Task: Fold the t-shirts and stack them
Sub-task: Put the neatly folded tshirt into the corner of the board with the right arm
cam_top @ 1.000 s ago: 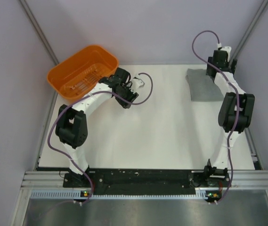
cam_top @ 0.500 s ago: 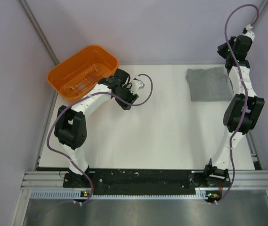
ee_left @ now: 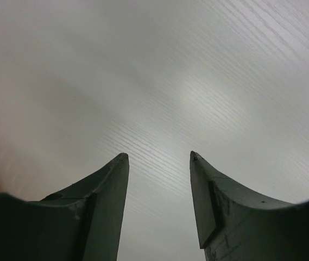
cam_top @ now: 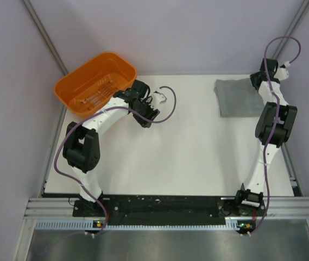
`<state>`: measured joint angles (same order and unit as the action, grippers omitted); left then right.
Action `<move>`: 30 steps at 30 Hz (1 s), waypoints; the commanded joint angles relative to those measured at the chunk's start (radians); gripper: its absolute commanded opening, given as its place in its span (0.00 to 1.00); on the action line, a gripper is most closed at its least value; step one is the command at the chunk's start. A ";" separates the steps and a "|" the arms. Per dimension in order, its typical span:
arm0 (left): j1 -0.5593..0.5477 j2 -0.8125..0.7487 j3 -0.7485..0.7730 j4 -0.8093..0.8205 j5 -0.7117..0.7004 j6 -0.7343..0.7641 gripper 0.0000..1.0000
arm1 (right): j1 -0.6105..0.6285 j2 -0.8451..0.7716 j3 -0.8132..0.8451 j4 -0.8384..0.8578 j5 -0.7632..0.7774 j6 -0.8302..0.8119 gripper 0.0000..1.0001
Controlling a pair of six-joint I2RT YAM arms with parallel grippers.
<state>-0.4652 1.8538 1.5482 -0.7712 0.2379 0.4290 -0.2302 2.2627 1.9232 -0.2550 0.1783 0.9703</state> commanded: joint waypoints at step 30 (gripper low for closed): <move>0.031 -0.061 0.004 -0.014 -0.078 0.070 0.53 | -0.009 0.350 0.379 0.111 0.150 0.192 0.00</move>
<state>-0.4435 1.8538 1.5486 -0.7856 0.1738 0.4816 -0.2314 2.5988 2.2383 -0.2005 0.2657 1.1698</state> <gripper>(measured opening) 0.533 0.003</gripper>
